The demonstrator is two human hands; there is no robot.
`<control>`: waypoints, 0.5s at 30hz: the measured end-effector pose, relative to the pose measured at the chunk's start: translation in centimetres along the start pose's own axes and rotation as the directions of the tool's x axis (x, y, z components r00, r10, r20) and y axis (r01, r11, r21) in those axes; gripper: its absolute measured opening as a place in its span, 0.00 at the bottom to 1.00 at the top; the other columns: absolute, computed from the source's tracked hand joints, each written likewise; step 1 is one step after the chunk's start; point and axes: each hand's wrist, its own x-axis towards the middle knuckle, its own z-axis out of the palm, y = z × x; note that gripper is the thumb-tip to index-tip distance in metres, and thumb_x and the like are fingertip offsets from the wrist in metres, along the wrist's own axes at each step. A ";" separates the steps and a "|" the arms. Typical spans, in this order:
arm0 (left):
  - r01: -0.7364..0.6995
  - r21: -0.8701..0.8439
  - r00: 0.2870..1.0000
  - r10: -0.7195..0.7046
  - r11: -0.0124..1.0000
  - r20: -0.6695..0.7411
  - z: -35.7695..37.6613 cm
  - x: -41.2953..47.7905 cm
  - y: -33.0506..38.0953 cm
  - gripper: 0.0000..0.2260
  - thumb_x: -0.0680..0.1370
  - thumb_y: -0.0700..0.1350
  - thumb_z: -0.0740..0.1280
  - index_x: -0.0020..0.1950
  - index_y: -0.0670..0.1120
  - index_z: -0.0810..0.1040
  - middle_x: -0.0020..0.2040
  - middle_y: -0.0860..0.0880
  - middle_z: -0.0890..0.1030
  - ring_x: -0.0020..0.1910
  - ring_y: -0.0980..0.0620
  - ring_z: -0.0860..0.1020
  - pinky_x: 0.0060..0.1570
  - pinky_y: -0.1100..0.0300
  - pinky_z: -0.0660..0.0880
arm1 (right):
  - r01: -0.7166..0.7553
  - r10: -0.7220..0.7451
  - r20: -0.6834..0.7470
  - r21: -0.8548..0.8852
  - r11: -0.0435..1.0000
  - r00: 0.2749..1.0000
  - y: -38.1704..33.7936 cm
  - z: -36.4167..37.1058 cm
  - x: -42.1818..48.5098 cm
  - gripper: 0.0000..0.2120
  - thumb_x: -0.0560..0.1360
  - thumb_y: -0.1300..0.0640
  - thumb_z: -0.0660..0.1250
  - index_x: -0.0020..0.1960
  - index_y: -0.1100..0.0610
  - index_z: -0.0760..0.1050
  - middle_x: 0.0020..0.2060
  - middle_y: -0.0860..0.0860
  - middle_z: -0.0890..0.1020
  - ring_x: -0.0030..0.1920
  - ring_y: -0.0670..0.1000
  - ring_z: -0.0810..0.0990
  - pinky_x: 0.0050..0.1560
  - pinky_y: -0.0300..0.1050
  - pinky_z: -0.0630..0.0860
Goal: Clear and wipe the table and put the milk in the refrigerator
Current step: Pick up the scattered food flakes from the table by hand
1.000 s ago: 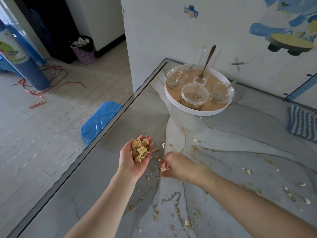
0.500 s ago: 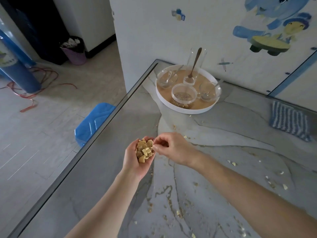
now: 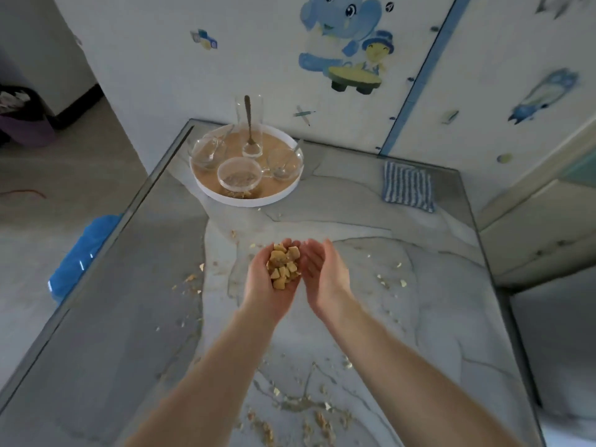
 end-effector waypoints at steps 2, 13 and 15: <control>0.026 0.056 0.999 -0.028 0.998 0.033 1.5 -0.5 -3.3 0.14 0.78 0.43 0.55 0.39 0.41 0.76 0.36 0.44 0.80 0.39 0.48 0.77 0.47 0.57 0.73 | -0.006 0.008 -0.010 0.179 0.984 1.000 -0.8 -2.4 -0.5 0.18 0.79 0.54 0.54 0.38 0.60 0.76 0.37 0.55 0.80 0.39 0.52 0.79 0.44 0.44 0.77; 0.148 0.133 0.982 -0.162 0.980 0.102 7.2 -4.9 -24.2 0.15 0.77 0.43 0.55 0.34 0.43 0.76 0.30 0.46 0.79 0.32 0.49 0.75 0.40 0.58 0.73 | 0.117 -0.048 -0.185 0.383 0.916 0.982 -8.4 -21.7 -3.2 0.18 0.76 0.57 0.54 0.32 0.61 0.74 0.30 0.56 0.80 0.33 0.53 0.79 0.39 0.44 0.76; 0.189 0.133 0.972 -0.205 0.973 0.116 7.8 -5.9 -28.7 0.14 0.77 0.43 0.54 0.36 0.42 0.75 0.31 0.46 0.79 0.30 0.50 0.76 0.41 0.58 0.72 | 0.100 -0.024 -0.222 0.336 0.936 0.975 -9.9 -26.4 -3.9 0.19 0.76 0.56 0.55 0.32 0.60 0.76 0.25 0.53 0.81 0.27 0.50 0.80 0.35 0.42 0.75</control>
